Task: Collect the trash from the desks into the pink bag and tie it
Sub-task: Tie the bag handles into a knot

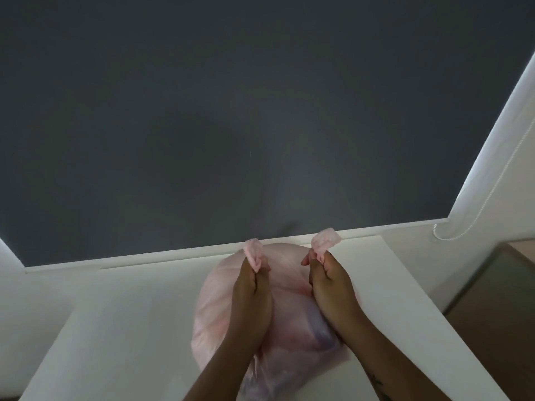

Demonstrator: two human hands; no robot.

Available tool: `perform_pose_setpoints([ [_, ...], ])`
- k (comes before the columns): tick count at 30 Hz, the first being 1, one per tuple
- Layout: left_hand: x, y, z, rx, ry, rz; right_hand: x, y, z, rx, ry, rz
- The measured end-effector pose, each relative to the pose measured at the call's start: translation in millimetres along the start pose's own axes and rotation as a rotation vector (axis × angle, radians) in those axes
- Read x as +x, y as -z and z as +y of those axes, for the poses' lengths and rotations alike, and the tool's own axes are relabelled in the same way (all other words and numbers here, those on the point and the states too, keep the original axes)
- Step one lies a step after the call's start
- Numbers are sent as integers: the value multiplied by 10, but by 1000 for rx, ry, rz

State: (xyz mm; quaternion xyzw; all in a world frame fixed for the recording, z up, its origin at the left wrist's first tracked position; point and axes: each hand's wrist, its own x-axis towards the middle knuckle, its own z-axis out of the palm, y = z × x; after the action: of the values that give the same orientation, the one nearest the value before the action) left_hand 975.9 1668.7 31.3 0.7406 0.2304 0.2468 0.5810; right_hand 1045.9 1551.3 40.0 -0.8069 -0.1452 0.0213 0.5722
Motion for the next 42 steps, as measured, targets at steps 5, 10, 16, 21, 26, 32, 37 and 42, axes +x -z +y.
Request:
perform_pose_setpoints([
  [5, -40, 172, -249, 567, -263, 122, -65, -20, 75, -100, 15, -40],
  [10, -37, 149, -98, 439, -199, 189, -31, -23, 183, -173, 69, -83],
  [16, -24, -135, 97, 35, 115, 217, 213, 121, 175, 225, -177, -234],
  [21, 65, -179, 154, -140, 250, 184, 386, 271, 136, 880, -580, -370],
  [26, 21, -179, 250, -550, 437, 81, 505, 290, 200, 1217, -728, -394],
  [32, 159, -241, 241, -558, 345, 136, 517, 189, 165, 932, -491, -322],
  [37, 183, -168, 113, -252, 116, 19, 453, 13, 101, 494, -268, -266],
  [42, 136, -21, -72, 239, -125, -171, 393, -104, 95, 268, -205, -214],
])
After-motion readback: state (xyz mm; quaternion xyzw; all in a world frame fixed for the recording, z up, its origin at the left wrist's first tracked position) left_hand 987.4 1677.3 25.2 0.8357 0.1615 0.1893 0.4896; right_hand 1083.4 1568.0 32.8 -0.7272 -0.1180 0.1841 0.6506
